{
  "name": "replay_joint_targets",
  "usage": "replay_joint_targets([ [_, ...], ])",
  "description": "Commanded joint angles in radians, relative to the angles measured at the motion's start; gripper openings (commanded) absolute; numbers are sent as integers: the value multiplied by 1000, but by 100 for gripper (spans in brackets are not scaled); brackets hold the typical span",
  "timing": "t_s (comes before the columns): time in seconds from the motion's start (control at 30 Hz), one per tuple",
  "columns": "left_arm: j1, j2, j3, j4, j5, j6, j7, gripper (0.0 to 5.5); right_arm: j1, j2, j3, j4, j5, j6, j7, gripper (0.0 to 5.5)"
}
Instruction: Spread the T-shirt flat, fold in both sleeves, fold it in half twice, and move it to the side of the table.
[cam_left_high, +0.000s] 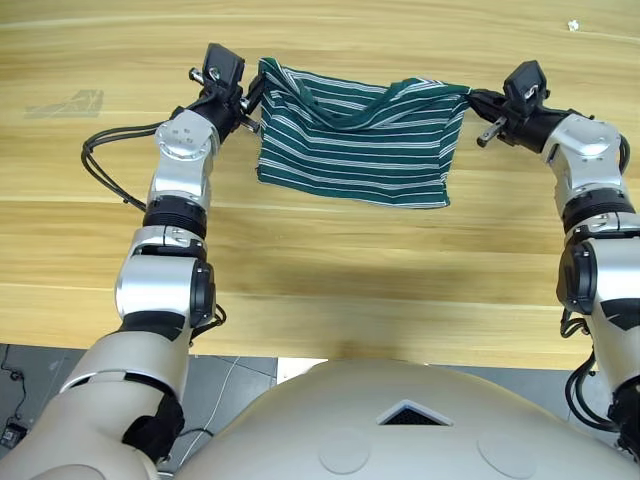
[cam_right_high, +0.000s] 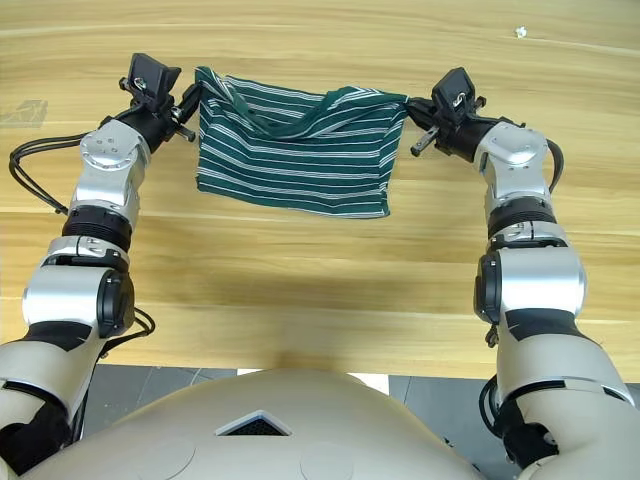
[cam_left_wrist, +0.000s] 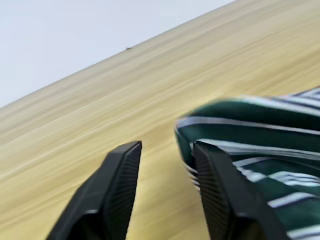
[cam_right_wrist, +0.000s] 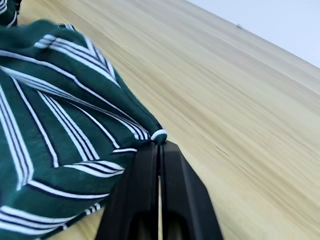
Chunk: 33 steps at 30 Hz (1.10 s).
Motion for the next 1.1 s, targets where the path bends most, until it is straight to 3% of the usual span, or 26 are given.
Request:
replay_joint_targets([
  [0.03, -26, 12, 3, 59, 29, 16, 43, 273, 11, 16, -11, 11, -29, 15, -52, 0],
  [0.1, -18, 5, -2, 69, 35, 14, 27, 302, 15, 18, -12, 13, -41, 27, -74, 0],
  [0.6, 78, 36, 51, -13, 20, -75, 13, 535, -10, 31, 24, 2, -161, -35, -281, 262],
  [0.83, 137, 76, 129, -209, 18, -128, 186, 540, -93, 88, 59, -18, -222, -148, -390, 374],
  [1.1, 256, 76, 97, -512, 74, -87, 208, 540, -172, 124, 289, 72, -489, 61, -434, 525],
])
